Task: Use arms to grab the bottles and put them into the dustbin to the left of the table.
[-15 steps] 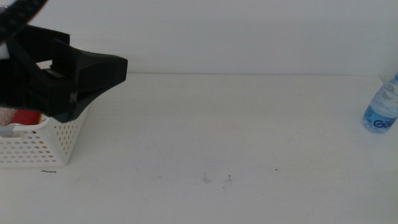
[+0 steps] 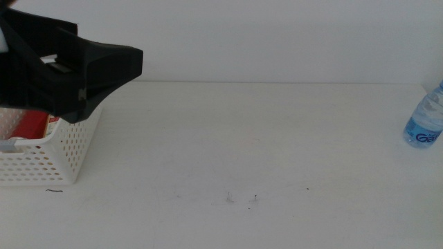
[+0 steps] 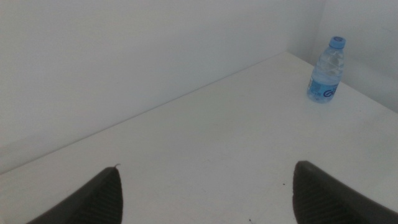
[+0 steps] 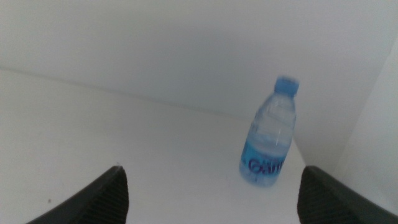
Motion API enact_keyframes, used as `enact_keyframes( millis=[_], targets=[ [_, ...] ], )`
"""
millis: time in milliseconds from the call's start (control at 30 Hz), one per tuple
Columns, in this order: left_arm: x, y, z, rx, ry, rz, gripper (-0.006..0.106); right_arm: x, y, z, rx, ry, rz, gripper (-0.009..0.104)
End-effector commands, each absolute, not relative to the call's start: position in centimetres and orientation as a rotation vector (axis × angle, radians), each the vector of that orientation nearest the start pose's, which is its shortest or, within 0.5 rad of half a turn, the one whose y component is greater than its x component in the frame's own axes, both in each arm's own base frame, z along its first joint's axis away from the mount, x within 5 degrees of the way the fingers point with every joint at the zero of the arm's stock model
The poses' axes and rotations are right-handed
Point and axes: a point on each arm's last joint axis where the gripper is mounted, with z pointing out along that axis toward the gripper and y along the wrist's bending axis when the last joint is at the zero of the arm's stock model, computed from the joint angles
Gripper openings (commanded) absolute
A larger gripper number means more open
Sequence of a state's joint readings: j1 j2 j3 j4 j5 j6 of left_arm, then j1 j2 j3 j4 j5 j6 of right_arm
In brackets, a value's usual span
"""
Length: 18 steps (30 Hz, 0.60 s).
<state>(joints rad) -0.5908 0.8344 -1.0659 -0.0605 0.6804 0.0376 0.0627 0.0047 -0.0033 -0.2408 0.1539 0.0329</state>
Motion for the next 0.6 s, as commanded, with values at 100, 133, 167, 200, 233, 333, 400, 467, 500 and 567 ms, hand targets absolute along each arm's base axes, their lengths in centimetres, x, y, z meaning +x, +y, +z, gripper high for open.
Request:
enact_keyframes(
  millis=[100,133,167,200,233,333,400,467,500,567],
  targets=[
    [12.6,-9.0,42.8,0.575,1.850,-0.452,0.094,5.6,0.2,20.9,-0.225,1.516,-0.161,0.092],
    [12.6,-9.0,42.8,0.575,1.848,-0.453,0.094,5.6,0.2,21.0,-0.196,1.512,-0.128,0.092],
    [12.6,-9.0,42.8,0.575,1.848,-0.453,0.094,5.6,0.2,20.8,-0.133,1.535,-0.062,0.092],
    [12.6,-9.0,42.8,0.575,1.848,-0.453,0.094,5.6,0.2,20.5,-0.083,1.573,-0.016,0.092],
    [12.6,-9.0,42.8,0.575,1.848,-0.453,0.094,5.6,0.1,20.0,-0.042,1.624,0.011,0.092],
    [12.6,-9.0,42.9,0.574,1.845,-0.453,0.094,6.0,-0.1,19.7,-0.019,1.684,-0.007,0.092],
    [12.6,-9.0,42.9,0.574,1.845,-0.451,0.094,6.6,0.0,19.7,-0.011,1.702,0.006,0.092],
    [12.6,-9.0,42.9,0.575,1.844,-0.448,0.094,7.3,-0.1,19.0,0.014,1.799,0.004,0.092],
    [12.6,-9.0,42.9,0.575,1.844,-0.448,0.094,7.6,-0.1,18.7,0.021,1.845,0.004,0.092],
    [12.6,-9.0,42.9,0.575,1.844,-0.448,0.094,8.4,0.0,18.2,-0.066,1.913,-0.039,0.092]
  ],
)
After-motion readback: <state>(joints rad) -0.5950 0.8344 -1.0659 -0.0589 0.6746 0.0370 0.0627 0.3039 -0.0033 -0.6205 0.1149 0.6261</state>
